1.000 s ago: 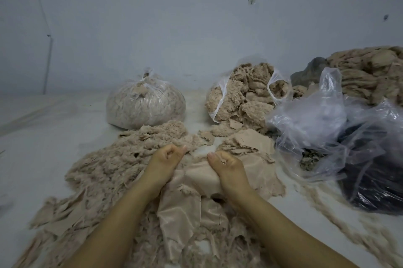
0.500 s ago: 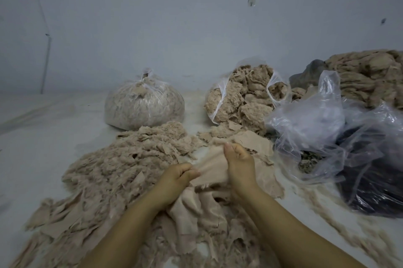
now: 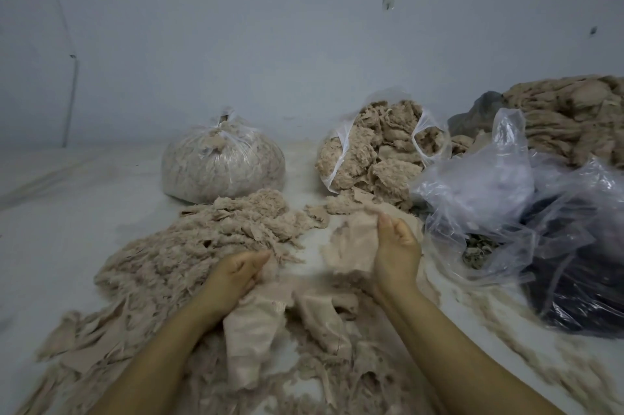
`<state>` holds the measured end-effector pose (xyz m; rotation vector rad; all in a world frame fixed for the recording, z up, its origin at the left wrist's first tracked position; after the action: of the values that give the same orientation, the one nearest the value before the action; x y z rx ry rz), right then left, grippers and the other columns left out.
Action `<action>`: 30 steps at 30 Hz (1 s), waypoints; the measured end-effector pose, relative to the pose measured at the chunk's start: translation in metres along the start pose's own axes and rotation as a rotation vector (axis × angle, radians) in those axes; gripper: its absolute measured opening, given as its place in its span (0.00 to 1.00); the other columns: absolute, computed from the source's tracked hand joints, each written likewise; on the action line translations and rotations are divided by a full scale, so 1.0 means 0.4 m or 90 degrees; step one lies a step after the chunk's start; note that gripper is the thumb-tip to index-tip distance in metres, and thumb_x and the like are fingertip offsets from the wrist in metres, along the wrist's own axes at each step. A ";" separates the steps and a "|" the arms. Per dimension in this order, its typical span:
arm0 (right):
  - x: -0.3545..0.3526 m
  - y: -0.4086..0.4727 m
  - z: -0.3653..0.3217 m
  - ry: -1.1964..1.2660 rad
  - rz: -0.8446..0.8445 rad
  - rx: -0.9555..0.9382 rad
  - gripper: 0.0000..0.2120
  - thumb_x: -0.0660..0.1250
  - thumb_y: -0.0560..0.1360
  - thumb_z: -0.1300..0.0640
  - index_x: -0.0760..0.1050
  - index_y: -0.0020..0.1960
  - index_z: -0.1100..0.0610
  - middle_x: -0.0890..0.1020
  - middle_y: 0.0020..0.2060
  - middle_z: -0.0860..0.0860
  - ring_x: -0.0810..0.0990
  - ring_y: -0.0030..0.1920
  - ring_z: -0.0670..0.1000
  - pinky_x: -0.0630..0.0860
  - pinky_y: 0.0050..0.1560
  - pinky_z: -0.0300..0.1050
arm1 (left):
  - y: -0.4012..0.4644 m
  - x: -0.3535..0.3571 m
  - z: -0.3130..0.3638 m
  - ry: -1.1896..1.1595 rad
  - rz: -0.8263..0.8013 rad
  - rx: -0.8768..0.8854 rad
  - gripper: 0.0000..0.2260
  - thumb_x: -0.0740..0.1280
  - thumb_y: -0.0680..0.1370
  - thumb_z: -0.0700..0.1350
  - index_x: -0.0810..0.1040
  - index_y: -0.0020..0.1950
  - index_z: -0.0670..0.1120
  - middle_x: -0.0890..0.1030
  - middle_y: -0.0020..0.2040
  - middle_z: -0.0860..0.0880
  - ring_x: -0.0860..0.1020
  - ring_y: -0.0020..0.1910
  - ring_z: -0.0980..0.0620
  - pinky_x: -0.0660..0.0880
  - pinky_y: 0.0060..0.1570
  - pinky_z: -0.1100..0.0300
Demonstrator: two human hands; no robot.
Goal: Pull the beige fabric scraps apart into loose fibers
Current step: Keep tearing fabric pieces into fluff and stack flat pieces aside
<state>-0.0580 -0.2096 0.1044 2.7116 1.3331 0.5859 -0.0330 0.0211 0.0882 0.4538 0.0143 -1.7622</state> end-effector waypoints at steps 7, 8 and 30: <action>0.105 -0.065 -0.008 0.002 -0.211 -0.030 0.11 0.63 0.79 0.58 0.78 0.39 0.54 0.80 0.30 0.44 0.76 0.32 0.41 0.72 0.34 0.34 | 0.015 0.122 0.023 -0.003 -0.176 -0.025 0.20 0.77 0.68 0.43 0.75 0.54 0.57 0.83 0.46 0.61 0.80 0.47 0.67 0.74 0.43 0.72; 0.108 -0.060 -0.013 0.011 -0.213 -0.032 0.11 0.63 0.79 0.58 0.78 0.39 0.53 0.80 0.30 0.42 0.76 0.32 0.39 0.72 0.34 0.33 | 0.016 0.142 0.015 -0.017 -0.189 -0.013 0.14 0.77 0.69 0.43 0.78 0.50 0.54 0.84 0.43 0.58 0.81 0.44 0.63 0.75 0.42 0.68; 0.019 -0.104 0.090 -0.324 -0.542 0.004 0.08 0.71 0.74 0.55 0.72 0.40 0.54 0.77 0.37 0.50 0.74 0.38 0.44 0.72 0.41 0.42 | -0.013 0.112 0.010 0.113 -0.227 -0.007 0.02 0.70 0.75 0.39 0.78 0.46 0.42 0.77 0.42 0.47 0.75 0.42 0.55 0.71 0.44 0.61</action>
<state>-0.0719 -0.1738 0.0641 1.7918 2.0399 -0.1727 -0.0466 -0.0207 0.0771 0.6289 0.2438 -2.0629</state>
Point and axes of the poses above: each hand's wrist, its own y-axis towards the middle knuckle, its own x-axis out of the palm, z = x × y, the point moved 4 cm from there along y, towards the middle knuckle
